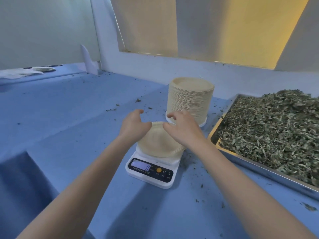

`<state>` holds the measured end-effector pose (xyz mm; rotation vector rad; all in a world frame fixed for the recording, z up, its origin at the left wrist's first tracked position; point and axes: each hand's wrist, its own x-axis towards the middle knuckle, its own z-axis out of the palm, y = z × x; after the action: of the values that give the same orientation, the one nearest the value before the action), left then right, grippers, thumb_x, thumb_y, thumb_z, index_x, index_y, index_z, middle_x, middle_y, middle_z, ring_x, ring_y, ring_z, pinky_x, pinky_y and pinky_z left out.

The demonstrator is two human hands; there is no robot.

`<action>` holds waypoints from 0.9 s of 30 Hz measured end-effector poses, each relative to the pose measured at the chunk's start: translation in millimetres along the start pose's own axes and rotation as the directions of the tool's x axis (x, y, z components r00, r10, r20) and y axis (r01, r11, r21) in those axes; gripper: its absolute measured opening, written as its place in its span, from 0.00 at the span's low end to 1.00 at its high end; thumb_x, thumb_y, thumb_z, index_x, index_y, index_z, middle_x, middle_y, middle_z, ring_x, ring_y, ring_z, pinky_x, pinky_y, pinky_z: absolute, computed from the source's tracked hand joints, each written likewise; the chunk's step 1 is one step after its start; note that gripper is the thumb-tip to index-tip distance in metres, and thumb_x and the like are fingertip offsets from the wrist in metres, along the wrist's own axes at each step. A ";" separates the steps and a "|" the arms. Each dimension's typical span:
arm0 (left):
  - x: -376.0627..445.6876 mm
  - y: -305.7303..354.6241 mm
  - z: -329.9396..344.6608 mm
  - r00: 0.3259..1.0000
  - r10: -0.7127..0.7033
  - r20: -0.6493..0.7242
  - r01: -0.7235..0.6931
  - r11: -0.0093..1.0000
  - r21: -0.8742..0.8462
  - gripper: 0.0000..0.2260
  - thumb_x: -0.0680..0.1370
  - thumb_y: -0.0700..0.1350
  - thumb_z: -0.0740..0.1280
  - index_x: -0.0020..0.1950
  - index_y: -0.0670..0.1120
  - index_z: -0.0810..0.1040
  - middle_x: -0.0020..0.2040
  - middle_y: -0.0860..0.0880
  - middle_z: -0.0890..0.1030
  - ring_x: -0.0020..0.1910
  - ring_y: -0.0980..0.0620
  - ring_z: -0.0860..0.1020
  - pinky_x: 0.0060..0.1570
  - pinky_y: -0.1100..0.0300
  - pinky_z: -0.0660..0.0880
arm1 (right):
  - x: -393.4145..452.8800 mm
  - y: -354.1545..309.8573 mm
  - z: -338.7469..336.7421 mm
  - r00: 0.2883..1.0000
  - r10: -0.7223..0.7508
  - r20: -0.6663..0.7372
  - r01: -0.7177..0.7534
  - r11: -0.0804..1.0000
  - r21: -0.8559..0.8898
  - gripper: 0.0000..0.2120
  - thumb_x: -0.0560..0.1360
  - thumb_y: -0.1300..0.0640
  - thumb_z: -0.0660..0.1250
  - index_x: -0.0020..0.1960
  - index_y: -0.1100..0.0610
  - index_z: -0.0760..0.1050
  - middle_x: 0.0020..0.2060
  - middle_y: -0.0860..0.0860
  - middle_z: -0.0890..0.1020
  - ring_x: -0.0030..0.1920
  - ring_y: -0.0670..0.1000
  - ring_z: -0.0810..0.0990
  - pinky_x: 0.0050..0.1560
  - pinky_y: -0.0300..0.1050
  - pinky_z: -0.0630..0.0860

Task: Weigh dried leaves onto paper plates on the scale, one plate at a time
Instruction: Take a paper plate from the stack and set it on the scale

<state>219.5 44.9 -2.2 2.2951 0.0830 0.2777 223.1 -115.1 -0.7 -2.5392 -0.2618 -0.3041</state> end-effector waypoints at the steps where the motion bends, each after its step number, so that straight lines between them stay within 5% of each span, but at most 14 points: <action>1: -2.6 2.3 -1.5 1.000 0.020 -0.001 -0.020 1.000 0.004 0.24 0.76 0.43 0.65 0.72 0.48 0.65 0.63 0.50 0.72 0.48 0.58 0.71 0.43 0.64 0.65 | -1.2 -2.0 0.1 1.000 -0.022 -0.006 0.022 1.000 0.018 0.20 0.75 0.47 0.62 0.66 0.50 0.71 0.64 0.50 0.69 0.61 0.51 0.71 0.58 0.47 0.69; 4: -10.7 6.4 -3.2 0.997 0.074 -0.009 -0.074 0.997 0.006 0.22 0.75 0.42 0.65 0.68 0.50 0.70 0.69 0.52 0.70 0.59 0.56 0.69 0.50 0.62 0.62 | -5.8 -4.2 -0.2 0.997 -0.075 -0.001 0.075 0.997 0.030 0.18 0.75 0.48 0.62 0.64 0.49 0.73 0.62 0.49 0.71 0.56 0.49 0.74 0.59 0.48 0.71; 12: -26.3 9.9 -4.4 0.968 0.232 0.090 -0.231 0.973 -0.026 0.14 0.74 0.39 0.65 0.57 0.51 0.79 0.55 0.56 0.79 0.57 0.58 0.73 0.53 0.68 0.65 | -20.1 8.7 -11.6 0.962 -0.182 0.202 0.171 0.983 0.073 0.16 0.72 0.47 0.68 0.60 0.45 0.75 0.56 0.47 0.70 0.61 0.49 0.70 0.58 0.45 0.68; 18: -36.6 8.1 0.8 0.959 0.266 0.096 -0.253 0.959 -0.128 0.12 0.74 0.37 0.64 0.49 0.53 0.79 0.44 0.61 0.80 0.45 0.67 0.76 0.41 0.81 0.68 | -33.6 25.6 -16.0 0.897 -0.133 0.422 0.264 0.927 -0.268 0.43 0.62 0.32 0.72 0.72 0.43 0.61 0.70 0.46 0.59 0.71 0.50 0.51 0.70 0.52 0.49; 27: -38.5 5.3 11.6 0.958 0.277 0.082 -0.258 0.948 -0.184 0.13 0.74 0.36 0.62 0.48 0.52 0.80 0.43 0.60 0.80 0.45 0.67 0.76 0.42 0.80 0.68 | -37.8 28.1 4.3 0.898 -0.128 0.420 0.300 0.878 -0.374 0.55 0.58 0.35 0.76 0.76 0.40 0.49 0.75 0.51 0.48 0.73 0.52 0.41 0.71 0.53 0.41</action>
<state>184.5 27.2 -12.5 2.1421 -0.2995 0.2886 194.7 -140.4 -28.9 -3.0047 -0.7092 0.0746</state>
